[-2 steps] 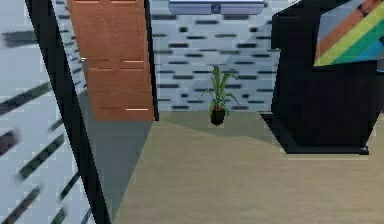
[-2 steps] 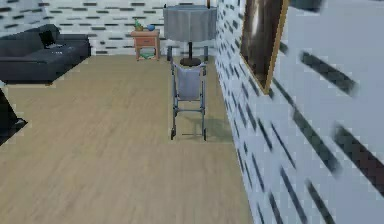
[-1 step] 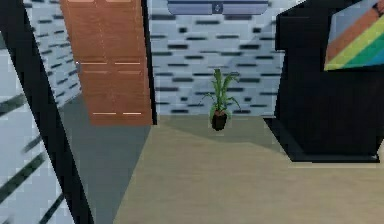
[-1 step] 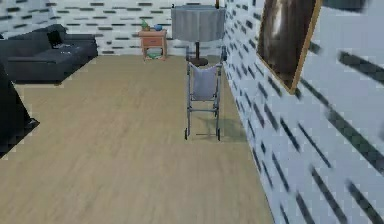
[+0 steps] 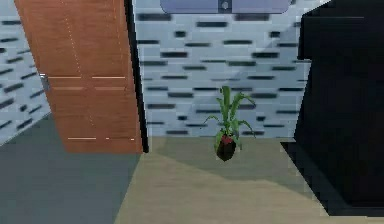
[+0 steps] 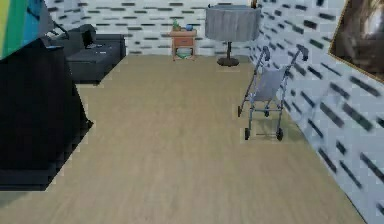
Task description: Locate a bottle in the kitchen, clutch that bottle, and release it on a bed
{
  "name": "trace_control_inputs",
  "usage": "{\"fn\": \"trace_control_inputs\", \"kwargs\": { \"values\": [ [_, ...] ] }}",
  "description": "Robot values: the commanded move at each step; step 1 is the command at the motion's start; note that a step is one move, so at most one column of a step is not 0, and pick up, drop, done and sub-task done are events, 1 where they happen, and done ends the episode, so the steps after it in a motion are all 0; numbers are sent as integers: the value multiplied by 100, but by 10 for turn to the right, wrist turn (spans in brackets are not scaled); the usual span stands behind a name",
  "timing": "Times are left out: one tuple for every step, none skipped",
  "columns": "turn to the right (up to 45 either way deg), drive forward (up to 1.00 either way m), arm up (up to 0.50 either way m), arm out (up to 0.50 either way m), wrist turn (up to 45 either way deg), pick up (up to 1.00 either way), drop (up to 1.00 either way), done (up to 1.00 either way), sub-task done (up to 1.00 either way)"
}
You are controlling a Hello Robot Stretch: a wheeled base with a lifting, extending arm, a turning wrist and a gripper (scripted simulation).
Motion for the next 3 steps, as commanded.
{"fn": "trace_control_inputs", "kwargs": {
  "values": [
    [-150,0,0,0,0,0,0,0,0],
    [0,55,0,0,0,0,0,0,0],
    [-450,0,0,0,0,0,0,0,0]
  ]
}}
